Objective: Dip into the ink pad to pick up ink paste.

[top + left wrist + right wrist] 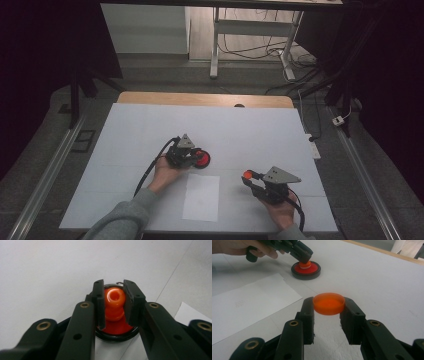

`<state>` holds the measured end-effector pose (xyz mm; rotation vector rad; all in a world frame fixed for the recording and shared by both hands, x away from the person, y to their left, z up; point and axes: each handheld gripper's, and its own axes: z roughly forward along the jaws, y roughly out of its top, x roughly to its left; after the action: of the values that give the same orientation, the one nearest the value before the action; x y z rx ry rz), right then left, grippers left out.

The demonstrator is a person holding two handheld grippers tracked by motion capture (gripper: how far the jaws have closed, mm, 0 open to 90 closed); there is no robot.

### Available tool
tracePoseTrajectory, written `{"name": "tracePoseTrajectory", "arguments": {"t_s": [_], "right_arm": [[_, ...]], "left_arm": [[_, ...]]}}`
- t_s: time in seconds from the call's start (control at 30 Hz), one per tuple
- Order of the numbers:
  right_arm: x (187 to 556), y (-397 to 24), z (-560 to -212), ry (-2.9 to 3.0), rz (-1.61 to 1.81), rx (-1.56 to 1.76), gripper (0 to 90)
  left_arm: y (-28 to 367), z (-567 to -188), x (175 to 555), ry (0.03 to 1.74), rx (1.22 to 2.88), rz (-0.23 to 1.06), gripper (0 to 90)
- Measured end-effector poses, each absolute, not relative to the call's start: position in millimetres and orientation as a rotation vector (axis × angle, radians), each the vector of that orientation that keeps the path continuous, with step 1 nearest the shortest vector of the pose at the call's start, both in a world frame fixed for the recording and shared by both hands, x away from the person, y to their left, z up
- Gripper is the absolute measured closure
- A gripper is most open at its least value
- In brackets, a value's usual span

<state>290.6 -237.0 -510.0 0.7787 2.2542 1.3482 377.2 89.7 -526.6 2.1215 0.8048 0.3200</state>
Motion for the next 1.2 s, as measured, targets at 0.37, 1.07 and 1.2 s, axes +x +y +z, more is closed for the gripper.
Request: {"name": "tracePoseTrajectory", "arguments": {"t_s": [0.37, 1.07, 1.2], "right_arm": [[290.3, -236.0, -510.3, 2.261, 1.344, 0.776, 64.2], [291.7, -237.8, -510.5, 2.264, 1.341, 0.773, 64.1], [291.9, -238.6, -510.4, 2.264, 1.341, 0.776, 64.1]], "left_arm": [[88.0, -526.1, 376.1, 0.804, 2.128, 0.342, 73.0], [91.1, -508.2, 374.7, 0.793, 2.056, 0.307, 72.8], [89.6, -512.7, 376.3, 0.8, 2.076, 0.3, 72.7]]}}
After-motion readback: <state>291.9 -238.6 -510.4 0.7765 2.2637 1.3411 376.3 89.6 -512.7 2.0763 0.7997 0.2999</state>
